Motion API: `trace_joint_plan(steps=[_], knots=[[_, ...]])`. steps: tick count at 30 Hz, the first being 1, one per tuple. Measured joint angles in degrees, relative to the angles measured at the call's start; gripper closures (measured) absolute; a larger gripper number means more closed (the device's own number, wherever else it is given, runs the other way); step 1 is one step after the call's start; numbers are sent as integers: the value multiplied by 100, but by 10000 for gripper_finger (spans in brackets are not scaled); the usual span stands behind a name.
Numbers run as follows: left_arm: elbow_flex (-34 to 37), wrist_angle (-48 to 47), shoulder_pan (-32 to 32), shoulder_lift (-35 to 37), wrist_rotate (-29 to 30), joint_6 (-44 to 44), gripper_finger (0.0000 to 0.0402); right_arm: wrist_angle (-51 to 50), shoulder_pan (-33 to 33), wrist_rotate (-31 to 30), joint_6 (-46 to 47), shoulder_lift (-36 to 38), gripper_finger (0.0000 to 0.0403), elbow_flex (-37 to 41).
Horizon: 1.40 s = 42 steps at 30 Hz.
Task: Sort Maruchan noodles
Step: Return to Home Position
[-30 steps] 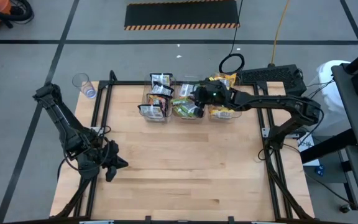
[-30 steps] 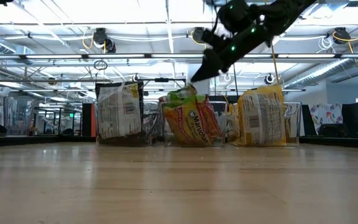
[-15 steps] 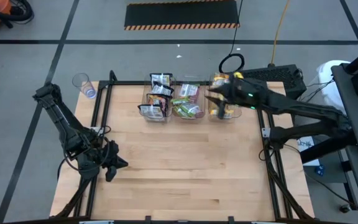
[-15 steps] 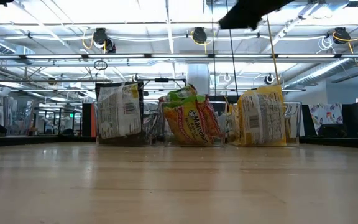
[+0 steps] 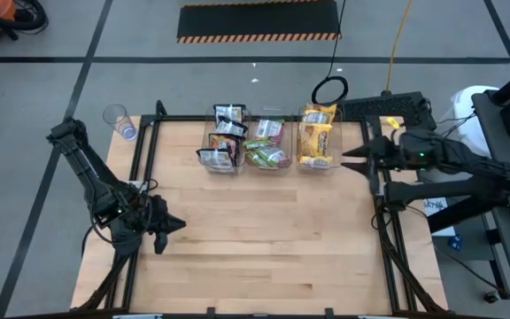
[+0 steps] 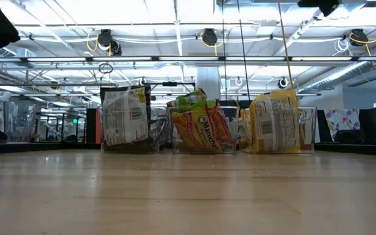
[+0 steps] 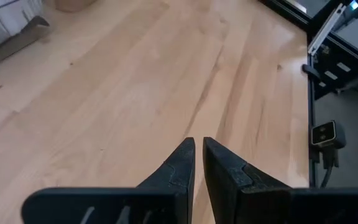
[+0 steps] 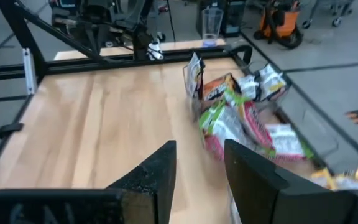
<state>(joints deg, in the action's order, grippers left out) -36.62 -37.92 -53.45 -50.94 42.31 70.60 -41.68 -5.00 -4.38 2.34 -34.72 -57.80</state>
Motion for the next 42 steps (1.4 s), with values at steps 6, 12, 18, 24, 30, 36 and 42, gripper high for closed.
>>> trace_joint_plan(steps=[6,12,18,24,30,36,42], knots=[[0,104,0,0,-51,19,364,-456,36,-2,545,299,275,-2],[0,201,0,0,-118,406,364,-440,35,11,687,284,275,-4],[0,210,0,0,-378,414,364,-217,35,7,930,284,275,-4],[0,219,0,0,-381,493,364,-141,35,9,899,284,275,-4],[0,219,0,0,-383,-80,364,-143,35,5,892,284,275,-4],[0,219,0,0,-385,-571,364,-143,35,2,887,284,275,-4],[0,219,0,0,-385,-771,364,-143,35,3,895,284,275,-4]])
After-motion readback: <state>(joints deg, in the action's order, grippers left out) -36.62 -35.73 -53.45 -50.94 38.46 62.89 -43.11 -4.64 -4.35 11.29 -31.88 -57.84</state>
